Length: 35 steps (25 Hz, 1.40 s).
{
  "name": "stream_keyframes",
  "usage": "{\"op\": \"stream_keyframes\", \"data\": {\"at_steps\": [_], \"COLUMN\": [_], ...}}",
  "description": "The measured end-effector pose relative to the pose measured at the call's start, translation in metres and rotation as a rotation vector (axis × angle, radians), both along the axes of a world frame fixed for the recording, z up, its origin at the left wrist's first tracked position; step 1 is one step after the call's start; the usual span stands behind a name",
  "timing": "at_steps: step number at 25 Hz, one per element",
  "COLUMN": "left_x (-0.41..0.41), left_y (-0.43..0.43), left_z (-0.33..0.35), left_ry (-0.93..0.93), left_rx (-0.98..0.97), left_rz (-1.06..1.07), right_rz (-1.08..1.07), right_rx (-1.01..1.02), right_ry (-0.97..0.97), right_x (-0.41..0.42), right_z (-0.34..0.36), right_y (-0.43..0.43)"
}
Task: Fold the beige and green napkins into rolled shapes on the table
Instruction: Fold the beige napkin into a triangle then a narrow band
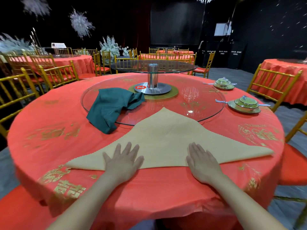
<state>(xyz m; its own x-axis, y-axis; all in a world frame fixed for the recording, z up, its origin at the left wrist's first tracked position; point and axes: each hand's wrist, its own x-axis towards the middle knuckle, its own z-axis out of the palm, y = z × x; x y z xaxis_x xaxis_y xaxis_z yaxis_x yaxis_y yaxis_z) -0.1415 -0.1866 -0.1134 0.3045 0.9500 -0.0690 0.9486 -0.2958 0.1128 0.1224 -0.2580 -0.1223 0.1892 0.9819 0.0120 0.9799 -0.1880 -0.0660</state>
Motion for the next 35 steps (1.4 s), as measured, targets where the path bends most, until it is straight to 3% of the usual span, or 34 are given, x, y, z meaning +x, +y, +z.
{"op": "stream_keyframes", "data": {"at_steps": [10, 18, 21, 24, 26, 30, 35], "left_x": [-0.068, -0.089, -0.033, 0.055, 0.089, 0.083, 0.045], "left_y": [0.021, 0.022, 0.007, -0.021, -0.03, -0.019, -0.005], "left_z": [-0.005, 0.004, 0.011, 0.014, 0.011, -0.005, -0.003], "left_ry": [0.009, 0.042, 0.086, -0.086, -0.125, -0.065, -0.076], "left_rx": [0.017, -0.021, 0.086, 0.023, 0.005, -0.015, -0.01], "left_rz": [0.095, 0.222, 0.081, -0.065, -0.052, 0.015, 0.089], "right_rz": [-0.218, -0.418, -0.269, -0.021, 0.023, -0.013, -0.082], "right_rx": [-0.065, -0.14, -0.008, 0.035, 0.008, 0.024, 0.028], "right_ry": [0.001, 0.01, 0.012, 0.165, 0.204, 0.076, 0.068], "right_x": [0.088, 0.102, 0.051, -0.029, -0.055, -0.029, 0.023], "right_z": [0.0, 0.015, 0.026, 0.026, 0.014, -0.001, 0.002], "right_y": [-0.024, -0.028, -0.005, 0.022, 0.03, 0.021, 0.009]}}
